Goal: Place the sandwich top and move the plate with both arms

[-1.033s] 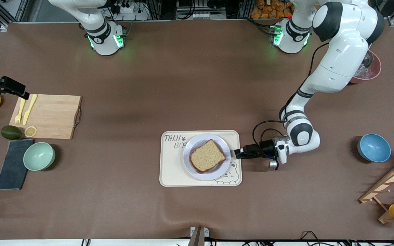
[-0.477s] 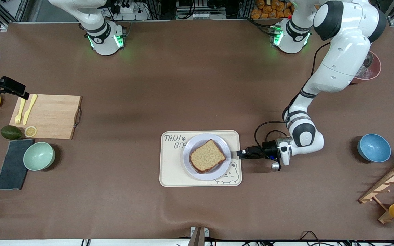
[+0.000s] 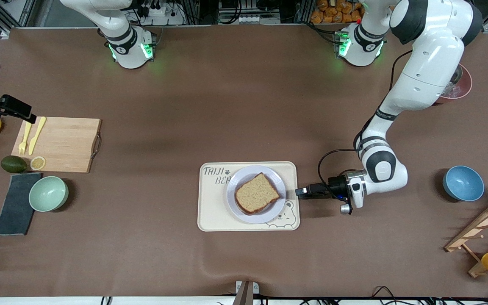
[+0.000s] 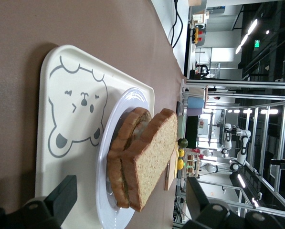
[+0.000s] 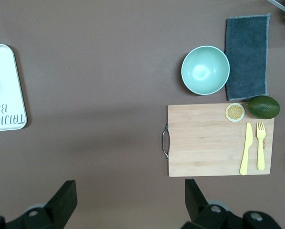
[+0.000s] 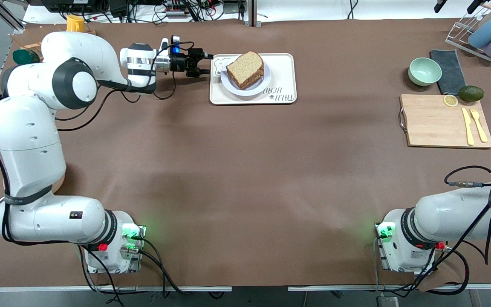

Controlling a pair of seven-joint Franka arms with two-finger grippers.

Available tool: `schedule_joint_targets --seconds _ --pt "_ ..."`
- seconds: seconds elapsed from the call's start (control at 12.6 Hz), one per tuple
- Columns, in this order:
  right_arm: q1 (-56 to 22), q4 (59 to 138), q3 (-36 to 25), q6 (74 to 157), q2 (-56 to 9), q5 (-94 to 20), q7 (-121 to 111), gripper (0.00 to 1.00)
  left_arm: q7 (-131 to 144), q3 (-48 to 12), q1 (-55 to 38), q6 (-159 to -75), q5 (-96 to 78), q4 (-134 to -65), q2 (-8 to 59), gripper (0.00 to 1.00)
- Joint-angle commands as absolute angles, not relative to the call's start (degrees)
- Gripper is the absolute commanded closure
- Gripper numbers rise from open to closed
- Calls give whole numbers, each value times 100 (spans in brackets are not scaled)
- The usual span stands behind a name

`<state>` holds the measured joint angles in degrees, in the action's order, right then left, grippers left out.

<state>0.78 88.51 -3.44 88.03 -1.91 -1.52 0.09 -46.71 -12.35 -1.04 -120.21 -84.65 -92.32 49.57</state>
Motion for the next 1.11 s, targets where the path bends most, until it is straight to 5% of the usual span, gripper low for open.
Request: schedule_joint_targets --seconds 0.0,1.03 --pt "158 8815 -264 8736 -167 -105 35 0 -4142 -1169 -132 -12129 -7799 -9290 4694 0" --pt "167 8815 -264 8727 -149 -105 79 0 -1452 -1178 -105 -12331 -4170 -8429 4272 0"
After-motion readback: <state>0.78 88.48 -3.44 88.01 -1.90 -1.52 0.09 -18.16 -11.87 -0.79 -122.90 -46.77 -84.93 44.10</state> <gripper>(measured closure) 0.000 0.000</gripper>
